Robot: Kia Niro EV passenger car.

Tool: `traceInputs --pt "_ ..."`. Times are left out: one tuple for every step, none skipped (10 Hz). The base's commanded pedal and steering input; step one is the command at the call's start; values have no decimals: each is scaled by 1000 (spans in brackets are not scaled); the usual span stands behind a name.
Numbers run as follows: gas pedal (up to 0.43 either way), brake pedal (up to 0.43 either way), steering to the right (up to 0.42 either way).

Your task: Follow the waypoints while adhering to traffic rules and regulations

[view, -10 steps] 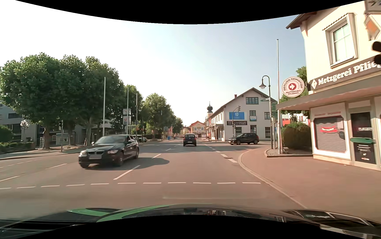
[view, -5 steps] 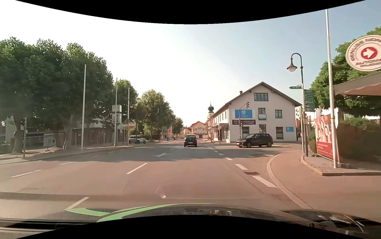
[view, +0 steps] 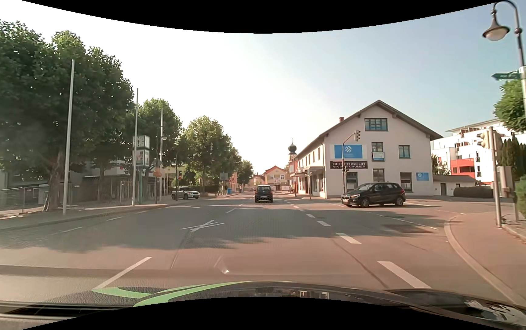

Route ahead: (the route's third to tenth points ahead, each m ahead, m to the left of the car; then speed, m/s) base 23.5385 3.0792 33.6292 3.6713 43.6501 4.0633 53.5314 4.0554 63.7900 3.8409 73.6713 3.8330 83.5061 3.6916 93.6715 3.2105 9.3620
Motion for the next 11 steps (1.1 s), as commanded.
traceInputs --pt "79 0 -3" --pt "79 0 0" --pt "79 0 0" --pt "79 0 0" --pt "79 0 0" --pt "79 0 0" --pt "79 0 0" --pt "79 0 0" --pt "79 0 0" --pt "79 0 0" --pt "79 0 0"
